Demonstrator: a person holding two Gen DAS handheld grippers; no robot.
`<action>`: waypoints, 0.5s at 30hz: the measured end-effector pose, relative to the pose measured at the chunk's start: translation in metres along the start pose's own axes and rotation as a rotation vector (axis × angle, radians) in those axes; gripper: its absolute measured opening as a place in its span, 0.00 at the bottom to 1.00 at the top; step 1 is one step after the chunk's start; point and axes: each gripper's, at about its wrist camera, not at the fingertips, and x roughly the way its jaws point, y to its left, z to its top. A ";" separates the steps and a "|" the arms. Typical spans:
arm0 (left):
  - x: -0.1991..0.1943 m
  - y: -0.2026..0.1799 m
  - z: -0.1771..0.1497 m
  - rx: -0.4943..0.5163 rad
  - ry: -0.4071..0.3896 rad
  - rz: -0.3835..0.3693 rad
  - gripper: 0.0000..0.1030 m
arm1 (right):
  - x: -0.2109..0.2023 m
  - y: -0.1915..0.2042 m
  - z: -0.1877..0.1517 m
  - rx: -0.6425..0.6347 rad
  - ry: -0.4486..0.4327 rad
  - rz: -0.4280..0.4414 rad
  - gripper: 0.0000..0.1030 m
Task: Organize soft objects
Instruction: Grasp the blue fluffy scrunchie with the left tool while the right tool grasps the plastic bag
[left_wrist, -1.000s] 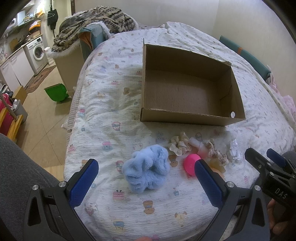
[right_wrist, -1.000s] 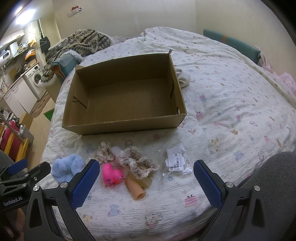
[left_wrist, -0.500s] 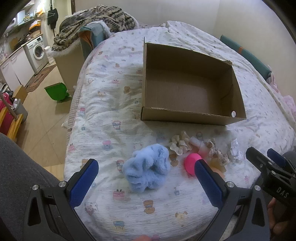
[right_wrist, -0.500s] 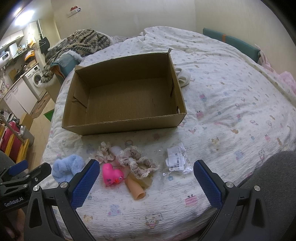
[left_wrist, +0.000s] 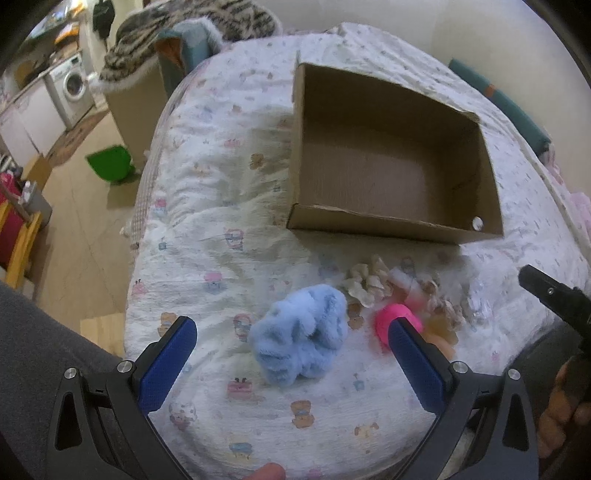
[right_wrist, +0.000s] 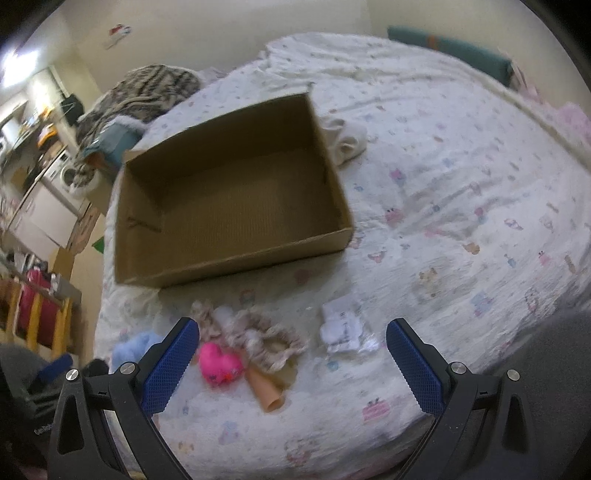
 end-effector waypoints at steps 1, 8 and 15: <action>0.003 0.003 0.002 -0.014 0.010 -0.007 1.00 | 0.006 -0.005 0.004 0.017 0.030 0.013 1.00; 0.040 0.001 0.012 -0.038 0.147 -0.028 1.00 | 0.059 -0.038 0.015 0.166 0.237 0.023 0.88; 0.080 0.006 -0.002 -0.075 0.302 -0.032 0.88 | 0.096 -0.032 0.007 0.163 0.322 -0.054 0.83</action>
